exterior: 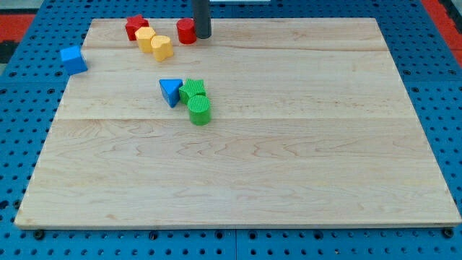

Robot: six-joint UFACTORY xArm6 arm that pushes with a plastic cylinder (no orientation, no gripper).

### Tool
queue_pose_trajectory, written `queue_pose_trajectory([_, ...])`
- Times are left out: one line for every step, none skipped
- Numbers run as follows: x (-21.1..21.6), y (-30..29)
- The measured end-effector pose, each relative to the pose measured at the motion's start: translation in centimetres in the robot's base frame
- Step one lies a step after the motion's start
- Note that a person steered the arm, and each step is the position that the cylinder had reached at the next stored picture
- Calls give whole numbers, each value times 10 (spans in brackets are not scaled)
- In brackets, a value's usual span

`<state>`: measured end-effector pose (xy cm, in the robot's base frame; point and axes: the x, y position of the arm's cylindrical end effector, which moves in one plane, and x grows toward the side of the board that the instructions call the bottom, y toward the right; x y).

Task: Point your arm at the blue cube

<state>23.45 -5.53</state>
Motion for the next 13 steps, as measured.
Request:
queue_pose_trajectory([-2,0])
queue_pose_trajectory([-7,0])
queue_pose_trajectory([-13,0])
queue_pose_trajectory([-16,0])
queue_pose_trajectory([11,14])
queue_pose_trajectory([28,37])
queue_pose_trajectory([33,59])
queue_pose_trajectory([53,89])
queue_pose_trajectory([65,59])
queue_pose_trajectory([72,-17])
queue_pose_trajectory([106,-52])
queue_pose_trajectory([120,-85])
queue_pose_trajectory([125,-85])
